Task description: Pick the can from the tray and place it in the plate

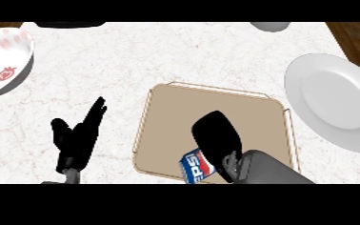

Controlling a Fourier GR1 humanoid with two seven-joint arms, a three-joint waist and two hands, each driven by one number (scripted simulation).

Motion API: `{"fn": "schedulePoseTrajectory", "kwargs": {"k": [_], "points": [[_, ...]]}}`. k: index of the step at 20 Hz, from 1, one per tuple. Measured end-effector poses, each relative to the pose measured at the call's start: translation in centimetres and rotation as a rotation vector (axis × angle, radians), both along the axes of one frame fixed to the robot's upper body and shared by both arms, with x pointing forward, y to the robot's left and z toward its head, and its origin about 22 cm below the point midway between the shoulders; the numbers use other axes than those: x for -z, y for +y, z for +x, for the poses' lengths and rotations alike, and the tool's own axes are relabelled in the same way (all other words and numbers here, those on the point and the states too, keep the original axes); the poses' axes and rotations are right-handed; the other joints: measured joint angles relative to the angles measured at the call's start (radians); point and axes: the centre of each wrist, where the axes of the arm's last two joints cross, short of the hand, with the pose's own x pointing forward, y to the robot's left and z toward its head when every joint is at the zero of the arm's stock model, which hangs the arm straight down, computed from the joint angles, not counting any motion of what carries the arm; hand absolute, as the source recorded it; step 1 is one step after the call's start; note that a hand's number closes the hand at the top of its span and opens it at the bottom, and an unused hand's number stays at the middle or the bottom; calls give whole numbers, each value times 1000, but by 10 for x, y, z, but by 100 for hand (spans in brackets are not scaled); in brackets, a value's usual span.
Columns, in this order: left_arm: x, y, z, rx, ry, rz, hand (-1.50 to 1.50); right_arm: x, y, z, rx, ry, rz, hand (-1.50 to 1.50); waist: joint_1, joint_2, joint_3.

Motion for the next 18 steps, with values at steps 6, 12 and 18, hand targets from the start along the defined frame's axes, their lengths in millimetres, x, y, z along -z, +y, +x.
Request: {"fn": "schedulePoseTrajectory", "kwargs": {"k": [6,12,18], "points": [[4,11,-14,-67,17,-5,0,2,-39,-60,71,-20,354,150,-69,-14,5],[5,15,-19,-87,19,-6,0,-39,-67,-103,82,-247,735,150,-88,-18,5],[1,15,-18,-75,16,-10,0,-45,-102,-124,226,-432,930,150,-70,-9,4]]}}
